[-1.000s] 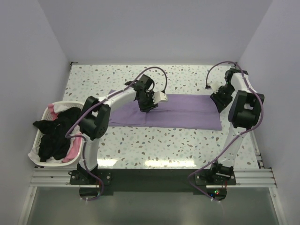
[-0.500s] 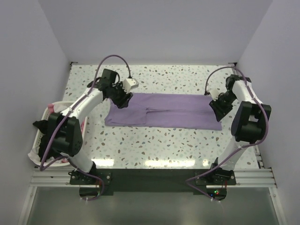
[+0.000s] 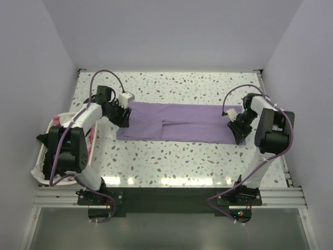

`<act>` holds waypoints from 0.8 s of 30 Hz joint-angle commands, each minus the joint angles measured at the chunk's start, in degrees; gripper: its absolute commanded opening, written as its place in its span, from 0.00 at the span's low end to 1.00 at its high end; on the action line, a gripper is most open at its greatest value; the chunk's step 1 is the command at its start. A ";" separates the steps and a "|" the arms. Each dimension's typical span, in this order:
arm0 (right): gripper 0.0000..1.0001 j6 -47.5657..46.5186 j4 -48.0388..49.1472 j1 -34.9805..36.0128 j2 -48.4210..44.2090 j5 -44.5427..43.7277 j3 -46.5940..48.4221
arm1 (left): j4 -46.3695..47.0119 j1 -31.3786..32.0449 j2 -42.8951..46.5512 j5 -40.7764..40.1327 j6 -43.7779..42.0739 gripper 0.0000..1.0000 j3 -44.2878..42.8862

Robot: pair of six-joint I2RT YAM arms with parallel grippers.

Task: Fold and stack the t-shirts
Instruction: Fold the tshirt

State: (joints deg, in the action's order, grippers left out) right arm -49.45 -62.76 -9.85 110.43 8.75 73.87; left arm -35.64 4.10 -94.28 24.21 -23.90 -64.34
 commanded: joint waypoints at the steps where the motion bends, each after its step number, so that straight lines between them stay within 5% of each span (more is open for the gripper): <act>1: 0.31 3.38 -4.90 1.05 -3.64 7.30 7.05 | 2.59 -1.28 -1.07 2.68 2.89 0.55 -1.93; 6: 0.40 10.85 -7.73 8.08 -8.65 17.77 14.97 | 2.50 -1.46 -4.77 4.97 4.47 0.54 -3.95; 12: 0.47 28.60 3.16 17.13 -7.78 29.29 18.24 | 3.82 -1.46 -7.76 4.27 6.23 0.50 -5.53; 24: 0.46 60.14 31.64 34.88 1.62 28.43 16.04 | 4.52 -1.55 -9.70 4.44 7.55 0.46 -6.15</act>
State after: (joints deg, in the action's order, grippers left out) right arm -0.93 -41.45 22.06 111.15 36.99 89.91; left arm -32.73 3.01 -103.92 27.00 -17.47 -68.71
